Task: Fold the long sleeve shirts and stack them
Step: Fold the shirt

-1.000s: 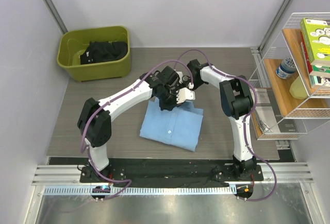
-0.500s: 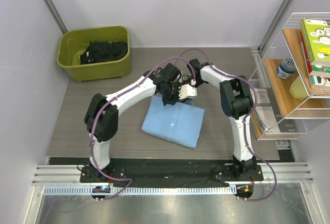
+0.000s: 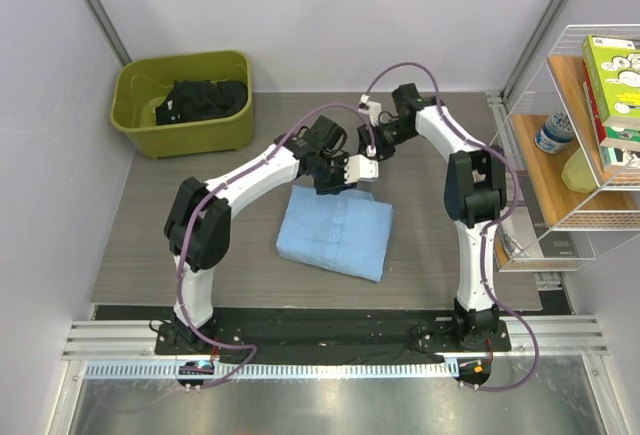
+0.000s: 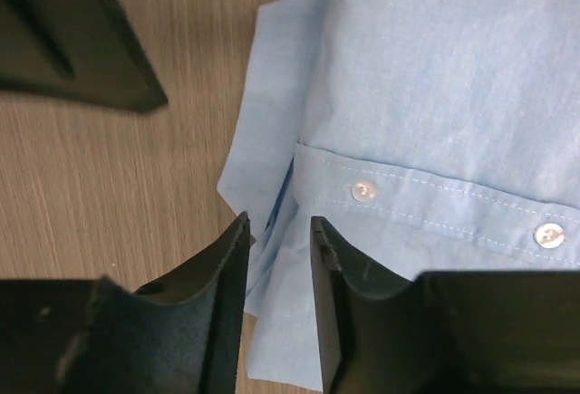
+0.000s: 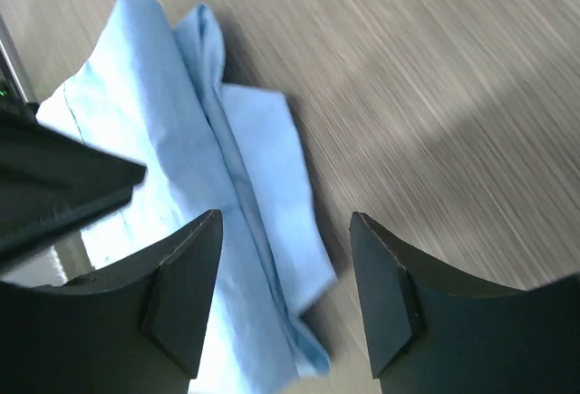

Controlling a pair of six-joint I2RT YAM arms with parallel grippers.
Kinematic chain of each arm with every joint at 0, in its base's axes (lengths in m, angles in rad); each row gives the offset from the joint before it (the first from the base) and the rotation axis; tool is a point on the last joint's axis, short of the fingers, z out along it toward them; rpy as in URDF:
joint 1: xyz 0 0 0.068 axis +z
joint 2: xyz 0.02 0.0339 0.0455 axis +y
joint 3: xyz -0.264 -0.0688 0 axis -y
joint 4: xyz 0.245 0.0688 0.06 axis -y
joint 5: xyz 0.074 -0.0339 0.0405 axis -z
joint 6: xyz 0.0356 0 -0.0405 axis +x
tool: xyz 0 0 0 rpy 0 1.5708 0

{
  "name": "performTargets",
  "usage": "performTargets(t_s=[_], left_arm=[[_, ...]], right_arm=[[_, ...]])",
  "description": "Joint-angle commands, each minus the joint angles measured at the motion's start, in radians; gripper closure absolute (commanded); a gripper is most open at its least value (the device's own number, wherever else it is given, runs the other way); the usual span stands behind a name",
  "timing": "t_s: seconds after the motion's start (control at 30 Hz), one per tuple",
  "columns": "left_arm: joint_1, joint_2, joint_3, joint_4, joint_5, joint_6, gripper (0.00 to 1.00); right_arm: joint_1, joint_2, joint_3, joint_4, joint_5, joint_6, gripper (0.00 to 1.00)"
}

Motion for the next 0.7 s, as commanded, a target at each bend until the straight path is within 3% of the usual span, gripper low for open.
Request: performTargets(t_s=[0.0, 0.17, 0.4, 0.47, 0.67], left_arm=[[0.073, 0.001, 0.096, 0.028, 0.056, -0.094, 0.64], [0.223, 0.032, 0.229, -0.237, 0.226, -0.206, 0.57], [0.312, 0.157, 0.340, -0.485, 0.395, -0.231, 0.45], [0.319, 0.202, 0.376, -0.521, 0.391, -0.225, 0.36], [0.319, 0.262, 0.359, -0.534, 0.375, -0.194, 0.33]], right_arm=[[-0.057, -0.124, -0.028, -0.107, -0.025, -0.045, 0.35], [-0.066, -0.218, -0.140, -0.205, -0.007, -0.167, 0.36], [-0.059, -0.252, -0.263, -0.198, 0.010, -0.205, 0.35], [-0.059, -0.246, -0.281, -0.196, 0.027, -0.227, 0.34], [-0.056, -0.230, -0.320, -0.199, 0.062, -0.268, 0.32]])
